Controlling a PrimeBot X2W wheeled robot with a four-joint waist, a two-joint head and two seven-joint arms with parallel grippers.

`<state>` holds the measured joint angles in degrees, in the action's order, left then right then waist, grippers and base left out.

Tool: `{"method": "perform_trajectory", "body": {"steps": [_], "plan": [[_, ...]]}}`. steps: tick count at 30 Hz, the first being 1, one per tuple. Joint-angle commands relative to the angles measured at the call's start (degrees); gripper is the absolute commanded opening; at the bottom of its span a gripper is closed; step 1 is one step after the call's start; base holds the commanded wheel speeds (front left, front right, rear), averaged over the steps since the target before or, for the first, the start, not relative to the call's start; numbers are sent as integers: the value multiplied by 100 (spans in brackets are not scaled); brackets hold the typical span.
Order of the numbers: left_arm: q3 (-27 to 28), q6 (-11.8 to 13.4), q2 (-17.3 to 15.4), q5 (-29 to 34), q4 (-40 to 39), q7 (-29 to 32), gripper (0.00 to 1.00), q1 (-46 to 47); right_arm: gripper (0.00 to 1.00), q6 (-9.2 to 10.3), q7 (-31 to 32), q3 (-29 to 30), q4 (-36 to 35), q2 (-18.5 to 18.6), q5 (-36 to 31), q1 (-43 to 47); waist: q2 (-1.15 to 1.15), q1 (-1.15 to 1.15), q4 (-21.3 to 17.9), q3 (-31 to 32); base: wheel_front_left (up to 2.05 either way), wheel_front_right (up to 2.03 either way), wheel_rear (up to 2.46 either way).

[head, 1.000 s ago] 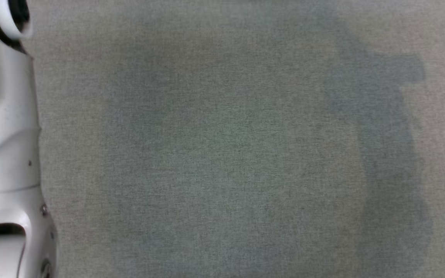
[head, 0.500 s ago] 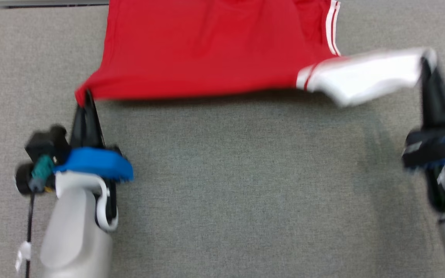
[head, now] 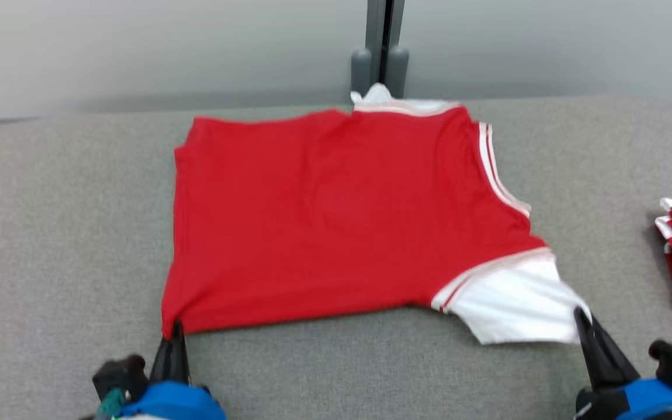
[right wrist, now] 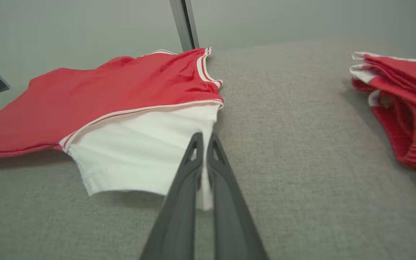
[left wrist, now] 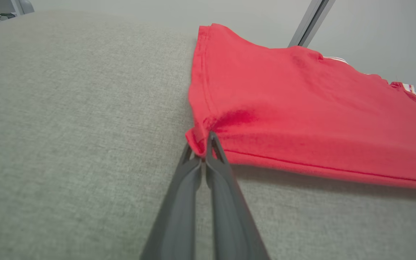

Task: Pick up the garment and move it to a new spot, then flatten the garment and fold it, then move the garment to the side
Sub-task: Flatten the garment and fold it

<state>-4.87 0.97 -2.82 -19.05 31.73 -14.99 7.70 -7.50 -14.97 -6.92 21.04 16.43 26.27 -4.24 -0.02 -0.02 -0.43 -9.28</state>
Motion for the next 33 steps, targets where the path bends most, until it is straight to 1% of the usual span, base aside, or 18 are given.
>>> {"method": "perform_trajectory", "body": {"steps": [1, 7, 11, 16, 20, 24, 33], "plan": [[-5, 2, -19, -14, 5, -27, 0, -236, 0, 1, -28, 37, 44, -35, -23, 258, 2, 2, -145, 332, 0, 0, 0], [94, 0, -15, -100, -5, -27, 0, -934, 0, 2, -29, 25, 125, -97, 32, 969, 2, 2, -92, 887, 0, 0, 0], [113, -53, -16, -89, -71, -28, 0, -1228, 0, 2, -29, -138, 63, 23, 145, 1358, 2, 2, -58, 1064, 0, 0, 0], [32, -135, -16, -29, -241, -27, 0, -1419, 0, 2, -28, -123, -95, 99, 290, 1538, 2, 2, -24, 1141, 0, 0, 0], [-52, -154, -14, -20, -368, -27, 0, -1384, 0, 1, -28, -91, -177, -4, 312, 1362, 2, 2, 15, 1113, 0, 0, 0], [-172, -87, -11, -40, -522, -27, 0, -1117, 0, 1, -28, -54, -221, -92, 352, 974, 2, 2, 91, 991, 0, 0, 0], [-412, 134, -10, -189, -355, -26, 0, -377, 0, 0, -28, 45, 254, -120, 232, -290, 2, 2, 208, 593, 0, 0, 0]]}}
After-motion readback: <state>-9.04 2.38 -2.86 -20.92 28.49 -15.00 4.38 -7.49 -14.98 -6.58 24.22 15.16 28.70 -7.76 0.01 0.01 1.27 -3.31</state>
